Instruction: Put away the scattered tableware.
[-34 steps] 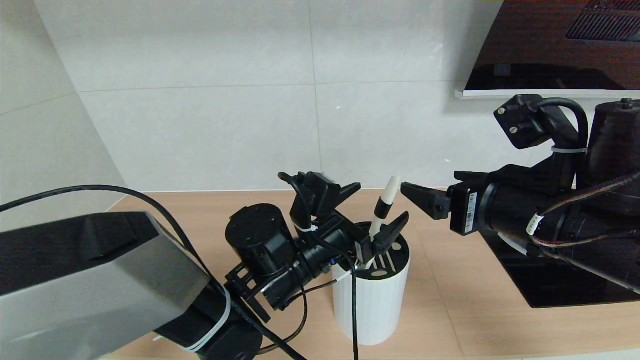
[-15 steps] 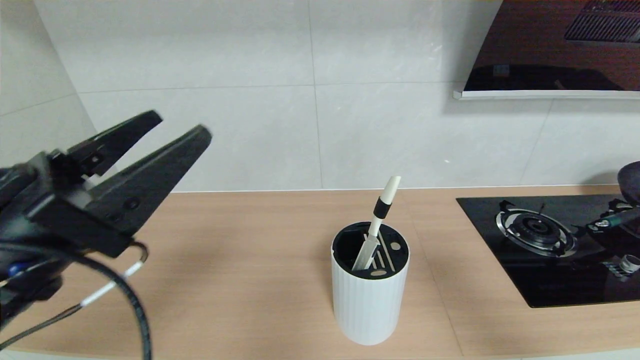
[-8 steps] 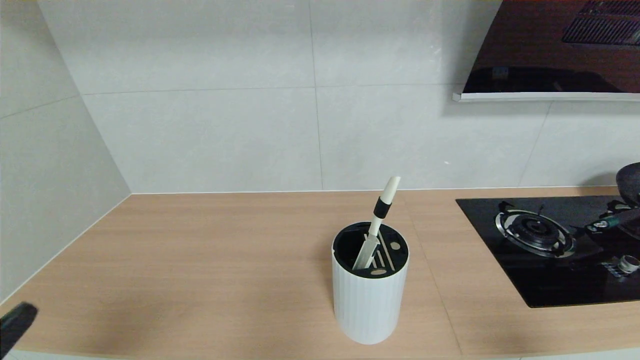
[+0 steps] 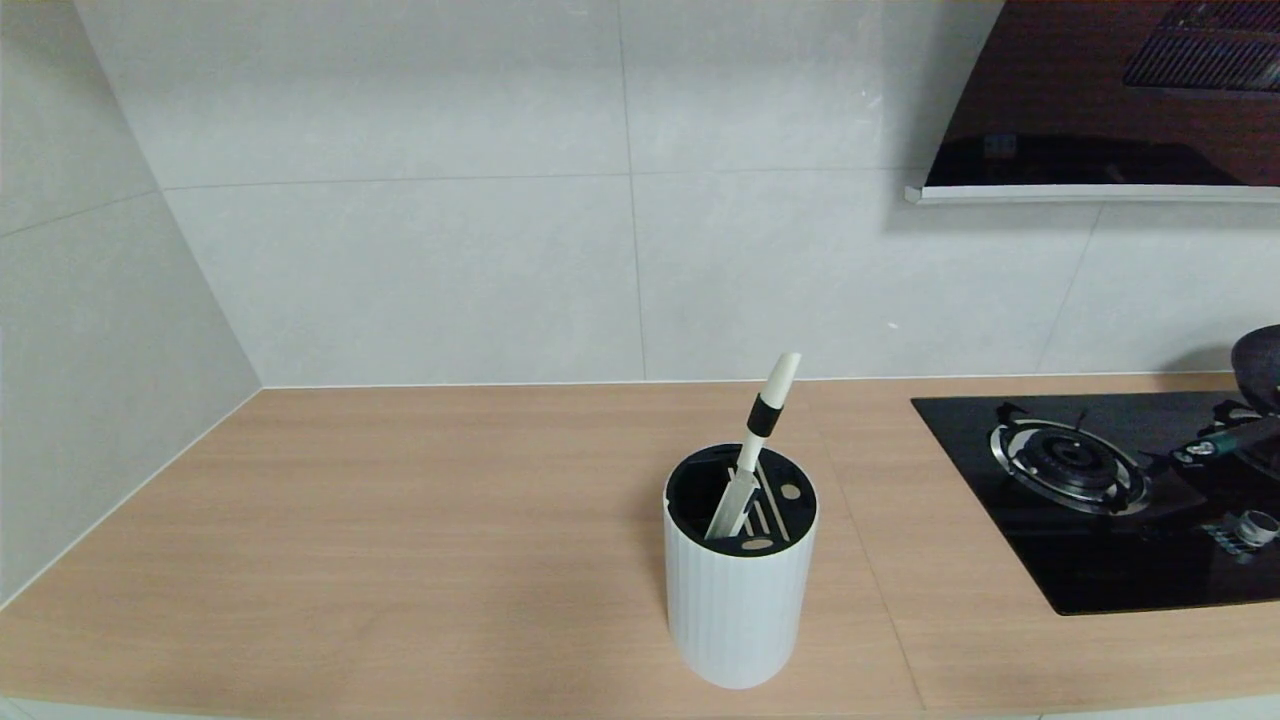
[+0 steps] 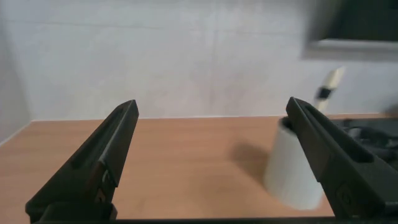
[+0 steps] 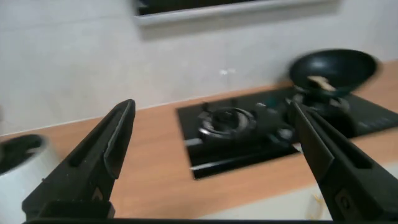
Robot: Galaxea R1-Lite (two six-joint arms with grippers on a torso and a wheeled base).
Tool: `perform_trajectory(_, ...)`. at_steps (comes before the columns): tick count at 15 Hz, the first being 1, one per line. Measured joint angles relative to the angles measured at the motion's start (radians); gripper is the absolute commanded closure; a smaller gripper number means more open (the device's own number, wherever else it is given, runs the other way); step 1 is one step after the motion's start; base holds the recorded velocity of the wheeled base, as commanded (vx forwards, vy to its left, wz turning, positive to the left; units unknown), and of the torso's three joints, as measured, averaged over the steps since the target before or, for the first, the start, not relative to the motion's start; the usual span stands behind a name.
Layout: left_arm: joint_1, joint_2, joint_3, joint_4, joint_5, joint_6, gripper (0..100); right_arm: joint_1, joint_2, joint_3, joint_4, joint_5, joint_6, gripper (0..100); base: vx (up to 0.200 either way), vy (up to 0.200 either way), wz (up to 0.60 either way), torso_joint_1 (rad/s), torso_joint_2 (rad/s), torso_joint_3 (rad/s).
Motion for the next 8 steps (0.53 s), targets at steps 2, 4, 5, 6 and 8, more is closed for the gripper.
perform_trajectory(2, 0.014, -0.030, 0.094, -0.041, 0.039, 0.023, 0, -0.019, -0.029, 0.116, -0.065, -0.019, -0.009, 0, 0.000, 0.000, 0.00, 0.000, 0.00, 0.000)
perform_trajectory(4, 0.019, -0.045, 0.147, 0.055, 0.140, 0.057, 0, -0.028, -0.043, 0.252, -0.196, -0.029, -0.024, 0, 0.000, 0.000, 0.00, 0.000, 0.00, 0.000)
perform_trajectory(5, 0.019, -0.048, 0.155, 0.130, 0.175, 0.074, 0, -0.029, -0.047, 0.294, -0.218, -0.021, -0.028, 0, 0.000, 0.000, 0.00, 0.000, 0.00, 0.000)
perform_trajectory(6, 0.020, -0.050, 0.160, 0.169, 0.179, 0.087, 0, -0.030, -0.050, 0.320, -0.200, -0.010, -0.026, 0, 0.000, 0.000, 0.00, 0.000, 0.00, 0.000)
perform_trajectory(8, 0.020, -0.051, 0.164, 0.175, 0.164, 0.102, 0, -0.031, -0.052, 0.336, -0.164, 0.005, -0.024, 0, 0.000, 0.000, 0.00, 0.000, 0.00, 0.000)
